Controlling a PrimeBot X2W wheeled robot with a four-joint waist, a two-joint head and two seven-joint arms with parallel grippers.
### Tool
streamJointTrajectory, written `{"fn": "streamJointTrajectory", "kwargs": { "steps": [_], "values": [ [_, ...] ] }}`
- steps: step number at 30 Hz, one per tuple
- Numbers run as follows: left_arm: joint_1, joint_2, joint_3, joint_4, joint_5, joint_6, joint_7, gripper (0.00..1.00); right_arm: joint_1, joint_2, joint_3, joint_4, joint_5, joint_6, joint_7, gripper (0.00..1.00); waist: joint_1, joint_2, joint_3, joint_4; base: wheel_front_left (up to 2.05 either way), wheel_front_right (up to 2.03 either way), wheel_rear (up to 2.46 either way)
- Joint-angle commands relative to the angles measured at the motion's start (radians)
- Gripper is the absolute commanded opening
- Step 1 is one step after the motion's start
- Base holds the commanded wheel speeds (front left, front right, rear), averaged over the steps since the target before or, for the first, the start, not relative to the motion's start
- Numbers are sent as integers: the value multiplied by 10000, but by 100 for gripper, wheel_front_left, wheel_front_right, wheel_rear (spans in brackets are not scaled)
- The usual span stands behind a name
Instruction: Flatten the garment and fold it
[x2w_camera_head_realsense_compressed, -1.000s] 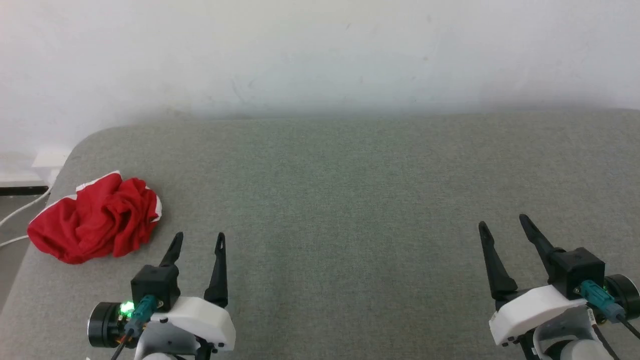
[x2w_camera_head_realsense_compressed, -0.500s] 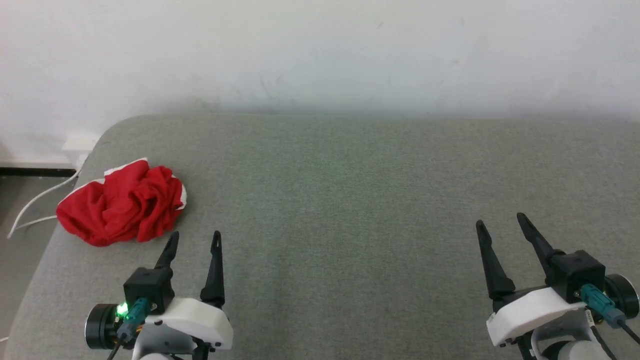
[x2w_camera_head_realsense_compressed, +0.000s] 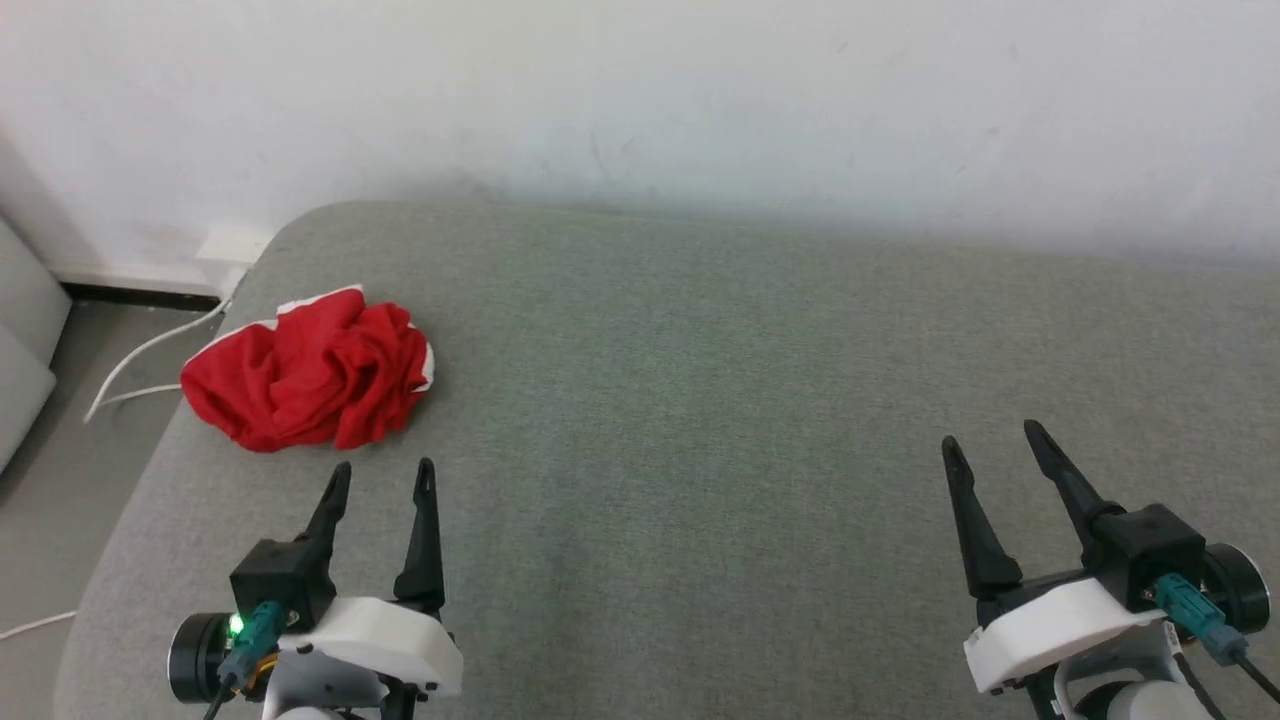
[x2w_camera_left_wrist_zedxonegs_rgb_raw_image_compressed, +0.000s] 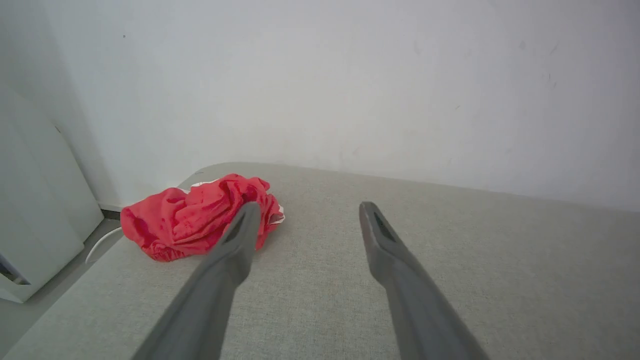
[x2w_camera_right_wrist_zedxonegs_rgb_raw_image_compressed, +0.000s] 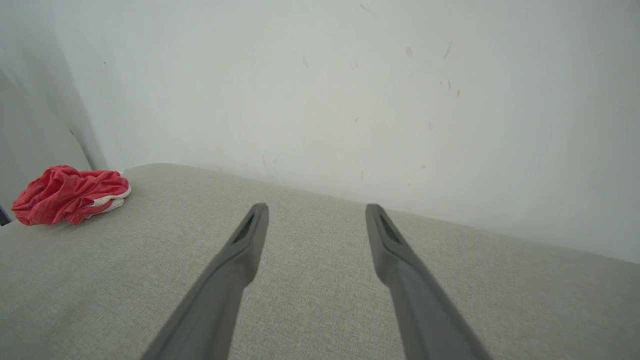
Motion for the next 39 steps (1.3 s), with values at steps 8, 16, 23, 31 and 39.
{"fn": "streamJointTrajectory", "kwargs": {
  "steps": [8,16,23,31,39],
  "values": [
    [-151,-14,40,93,-311,90,-248,100,67,19,76,-55,-3,-4,-228,100,0,0,19,463,0,0,0],
    [-283,-16,39,157,-439,126,-416,100,60,21,133,-98,33,-5,-334,100,0,0,138,751,0,0,0],
    [-782,-18,70,310,-499,39,-562,100,0,23,219,-117,112,-5,-388,100,0,0,335,897,0,0,0],
    [-2354,38,280,1129,-550,-217,-729,100,-230,25,377,-203,81,-6,-357,100,0,0,855,820,0,0,0],
    [-4672,760,626,3170,-1008,-365,-55,100,-475,28,534,-206,135,-7,-395,100,0,0,1453,435,0,0,0]
  ]
}}
